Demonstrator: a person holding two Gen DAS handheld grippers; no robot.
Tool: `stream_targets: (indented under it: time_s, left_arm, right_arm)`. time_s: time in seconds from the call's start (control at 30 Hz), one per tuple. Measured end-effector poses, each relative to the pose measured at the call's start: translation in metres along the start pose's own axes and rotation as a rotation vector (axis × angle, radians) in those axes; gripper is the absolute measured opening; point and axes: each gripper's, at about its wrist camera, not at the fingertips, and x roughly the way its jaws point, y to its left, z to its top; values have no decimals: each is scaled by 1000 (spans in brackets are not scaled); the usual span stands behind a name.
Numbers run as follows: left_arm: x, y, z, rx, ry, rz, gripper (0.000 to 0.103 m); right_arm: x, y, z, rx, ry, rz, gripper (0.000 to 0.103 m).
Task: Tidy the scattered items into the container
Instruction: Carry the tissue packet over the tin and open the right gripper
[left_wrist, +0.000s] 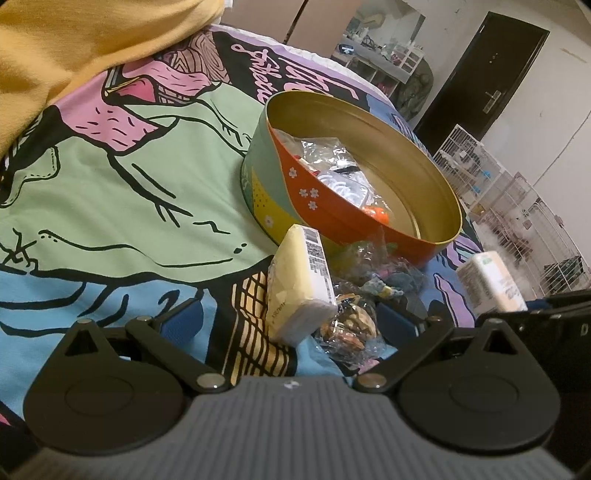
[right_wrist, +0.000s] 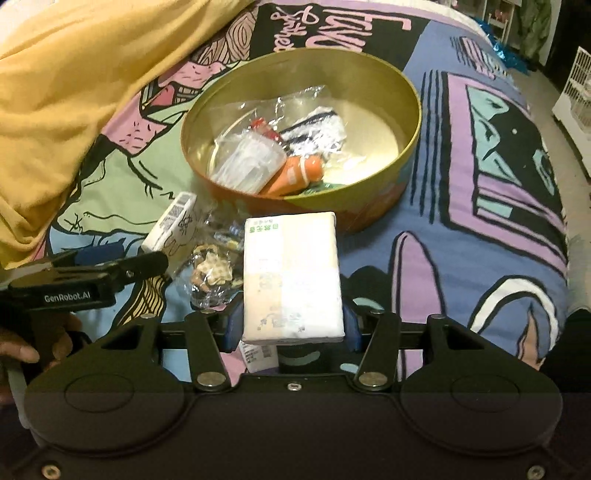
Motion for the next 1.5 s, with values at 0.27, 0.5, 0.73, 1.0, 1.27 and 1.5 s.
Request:
stream_targets:
  time_s: [0.27, 0.5, 0.73, 1.0, 1.27, 1.5]
  left_arm:
    - [-1, 0, 0, -2, -5, -7, 103]
    - [-1, 0, 0, -1, -6, -10, 103]
    - [-1, -1, 0, 3, -9, -9, 103]
    - [-1, -4, 0, 18, -8, -10, 103]
    - [-1, -4, -1, 20, -14, -16, 103]
    - [-1, -3, 0, 18, -17, -17, 103]
  right_arm:
    - [-10, -3, 13, -4, -14, -12, 49]
    - [-19, -1, 27, -20, -38, -28, 49]
    - [-27, -3, 48, -21, -71, -39, 49]
    - [-31, -1, 75, -29, -101, -46, 49]
    - [-30, 10, 95, -60, -113, -50, 49]
    - [-24, 23, 108, -84, -114, -55, 49]
